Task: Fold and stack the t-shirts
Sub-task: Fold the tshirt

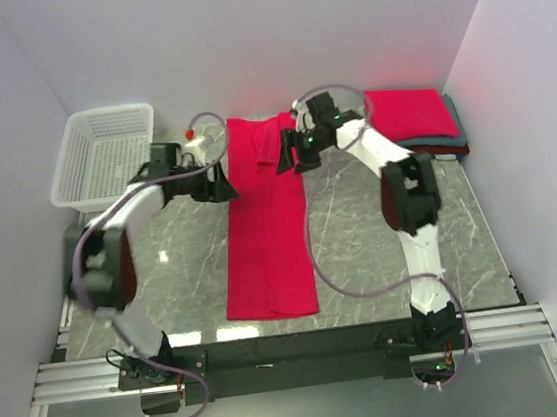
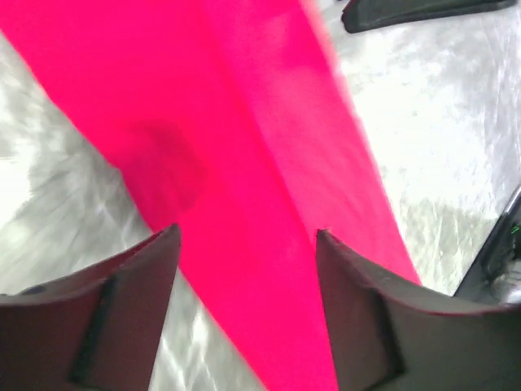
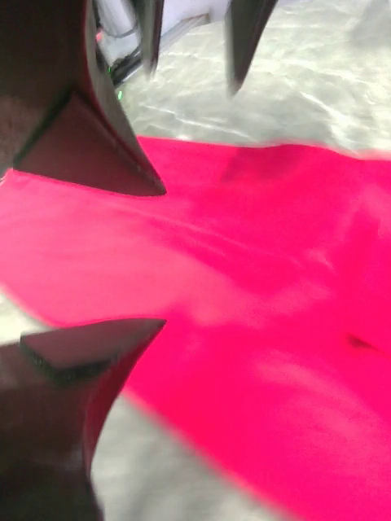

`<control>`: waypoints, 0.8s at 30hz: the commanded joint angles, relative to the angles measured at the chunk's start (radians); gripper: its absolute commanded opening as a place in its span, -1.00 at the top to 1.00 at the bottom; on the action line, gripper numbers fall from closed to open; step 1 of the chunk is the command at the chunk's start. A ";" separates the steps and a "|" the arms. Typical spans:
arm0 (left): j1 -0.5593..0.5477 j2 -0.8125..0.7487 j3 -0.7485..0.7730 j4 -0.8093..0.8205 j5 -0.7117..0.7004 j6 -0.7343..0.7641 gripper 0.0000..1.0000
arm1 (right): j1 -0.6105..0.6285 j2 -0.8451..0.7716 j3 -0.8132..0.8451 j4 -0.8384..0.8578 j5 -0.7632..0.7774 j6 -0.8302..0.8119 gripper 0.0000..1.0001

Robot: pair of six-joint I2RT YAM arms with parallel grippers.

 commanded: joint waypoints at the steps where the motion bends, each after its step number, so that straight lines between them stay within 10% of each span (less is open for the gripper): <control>1: 0.021 -0.333 -0.089 0.053 -0.033 0.199 -0.49 | 0.023 -0.359 -0.072 -0.025 0.162 -0.234 -0.47; 4: 0.022 -0.511 -0.141 -0.007 -0.083 0.308 -0.99 | 0.046 -0.566 -0.182 0.007 0.265 -0.374 -0.56; 13: 0.022 -0.662 -0.123 -0.118 -0.147 0.377 -0.99 | 0.204 -1.105 -0.622 0.291 0.353 -0.791 -0.77; 17: 0.022 -0.651 -0.064 -0.538 0.079 0.800 -0.99 | 0.399 -1.125 -0.644 0.027 0.400 -1.000 -0.77; 24: 0.017 -0.962 -0.483 -0.663 0.130 1.340 -0.98 | 0.600 -1.195 -0.984 0.007 0.394 -0.977 -0.71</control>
